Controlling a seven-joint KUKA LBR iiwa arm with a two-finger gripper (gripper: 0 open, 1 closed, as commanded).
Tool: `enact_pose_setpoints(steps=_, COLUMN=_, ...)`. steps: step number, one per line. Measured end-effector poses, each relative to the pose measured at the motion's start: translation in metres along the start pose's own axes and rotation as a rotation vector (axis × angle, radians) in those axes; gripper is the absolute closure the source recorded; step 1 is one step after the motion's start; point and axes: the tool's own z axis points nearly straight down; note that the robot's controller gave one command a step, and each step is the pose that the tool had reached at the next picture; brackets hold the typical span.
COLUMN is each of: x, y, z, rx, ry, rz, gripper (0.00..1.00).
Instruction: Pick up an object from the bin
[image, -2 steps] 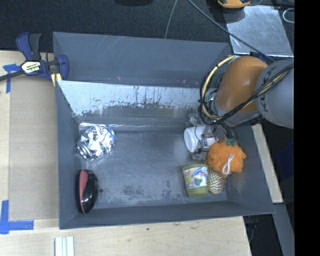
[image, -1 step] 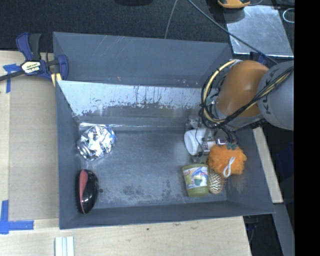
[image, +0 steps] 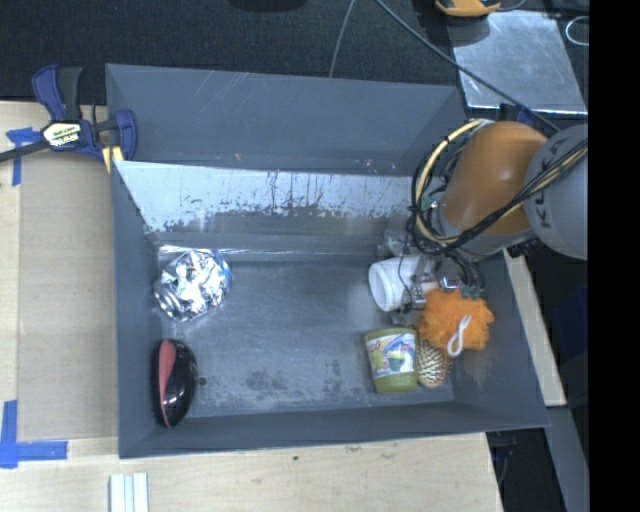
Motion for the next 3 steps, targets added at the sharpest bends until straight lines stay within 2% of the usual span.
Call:
enact_pose_setpoints(steps=1, x=0.000, y=-0.047, z=-0.012, rx=-0.023, ry=-0.014, rz=-0.150, gripper=0.00)
enact_pose_setpoints(steps=2, x=-0.015, y=0.012, z=-0.014, rx=-0.026, ry=-0.020, rz=-0.182, gripper=0.00)
enact_pose_setpoints(steps=3, x=-0.005, y=0.014, z=-0.020, rx=-0.027, ry=-0.022, rz=-0.160, gripper=0.00)
